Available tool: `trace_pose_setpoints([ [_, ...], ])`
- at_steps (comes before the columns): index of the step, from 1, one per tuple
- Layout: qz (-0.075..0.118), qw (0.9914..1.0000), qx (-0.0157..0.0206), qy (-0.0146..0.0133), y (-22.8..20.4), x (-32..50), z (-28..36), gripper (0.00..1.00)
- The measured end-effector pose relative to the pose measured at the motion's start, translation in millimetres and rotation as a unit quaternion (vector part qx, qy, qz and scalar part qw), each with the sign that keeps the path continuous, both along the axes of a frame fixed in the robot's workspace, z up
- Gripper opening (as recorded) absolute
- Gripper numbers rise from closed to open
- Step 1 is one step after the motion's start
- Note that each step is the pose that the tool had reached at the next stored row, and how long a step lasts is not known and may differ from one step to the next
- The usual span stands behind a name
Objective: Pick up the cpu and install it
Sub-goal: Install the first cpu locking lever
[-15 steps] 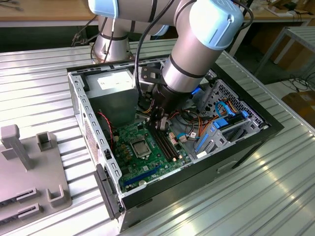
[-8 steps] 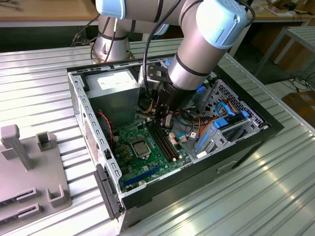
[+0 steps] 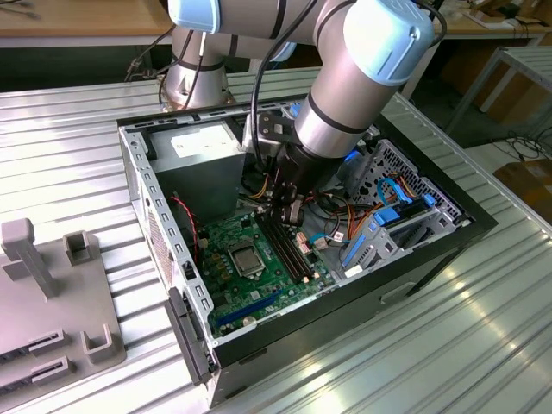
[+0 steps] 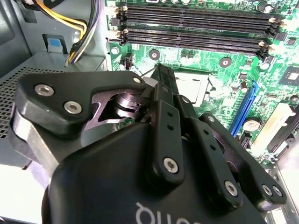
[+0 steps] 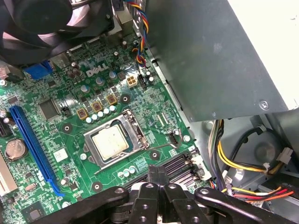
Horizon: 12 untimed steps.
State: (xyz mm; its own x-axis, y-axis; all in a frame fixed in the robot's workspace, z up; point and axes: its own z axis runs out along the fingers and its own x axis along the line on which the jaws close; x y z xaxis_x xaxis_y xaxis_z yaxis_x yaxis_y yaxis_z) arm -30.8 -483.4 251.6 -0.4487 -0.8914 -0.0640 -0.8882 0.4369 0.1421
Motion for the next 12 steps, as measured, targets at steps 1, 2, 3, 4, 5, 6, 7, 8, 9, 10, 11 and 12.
trace_pose_setpoints([
  [1,0.0,1.0,0.0,0.0,0.0,0.2,-0.1,0.11],
  [2,0.0,1.0,0.0,0.0,0.0,0.4,-0.1,0.11],
  [3,0.0,1.0,0.0,0.0,0.0,0.5,-0.1,0.11],
  [4,0.0,1.0,0.0,0.0,0.0,0.5,-0.1,0.11],
  [5,0.0,1.0,0.0,0.0,0.0,0.5,-0.1,0.11],
  [6,0.0,1.0,0.0,0.0,0.0,0.5,-0.1,0.11],
  [7,0.0,1.0,0.0,0.0,0.0,0.5,-0.1,0.11],
  [8,0.0,1.0,0.0,0.0,0.0,0.5,-0.1,0.11],
  [9,0.0,1.0,0.0,0.0,0.0,0.5,-0.1,0.11],
  [10,0.0,1.0,0.0,0.0,0.0,0.6,-0.2,0.11],
  [11,0.0,1.0,0.0,0.0,0.0,0.6,-0.2,0.11],
  [12,0.0,1.0,0.0001,-0.0001,0.1,0.6,-0.4,0.11],
])
